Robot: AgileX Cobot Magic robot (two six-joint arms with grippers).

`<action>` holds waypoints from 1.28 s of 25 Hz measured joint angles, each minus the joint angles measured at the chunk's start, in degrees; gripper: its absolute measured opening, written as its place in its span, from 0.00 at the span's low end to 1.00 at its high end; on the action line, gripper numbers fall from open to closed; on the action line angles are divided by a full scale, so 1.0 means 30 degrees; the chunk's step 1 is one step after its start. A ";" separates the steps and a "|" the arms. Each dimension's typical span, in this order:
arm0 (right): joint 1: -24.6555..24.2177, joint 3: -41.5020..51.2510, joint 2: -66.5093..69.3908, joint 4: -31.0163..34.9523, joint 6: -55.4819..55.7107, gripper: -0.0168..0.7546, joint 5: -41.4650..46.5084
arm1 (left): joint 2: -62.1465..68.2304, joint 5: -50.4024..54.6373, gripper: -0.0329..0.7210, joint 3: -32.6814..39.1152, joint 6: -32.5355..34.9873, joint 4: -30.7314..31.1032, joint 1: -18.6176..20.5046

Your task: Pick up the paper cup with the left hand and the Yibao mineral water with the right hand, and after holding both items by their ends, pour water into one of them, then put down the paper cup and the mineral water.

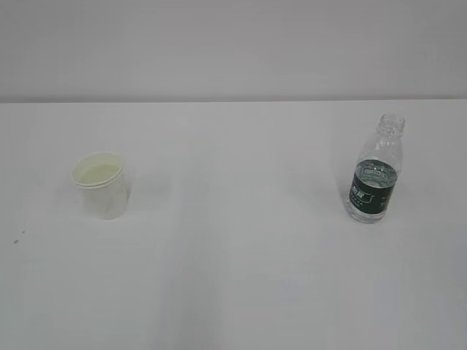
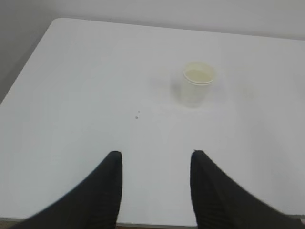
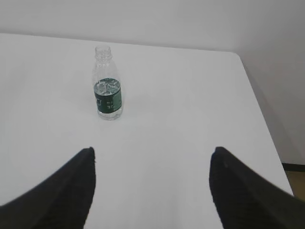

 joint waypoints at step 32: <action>0.0000 0.4287 -0.0626 -0.0443 0.1349 0.75 -0.2693 | -0.0043 -0.3559 0.47 0.3324 0.0075 -0.0074 0.0000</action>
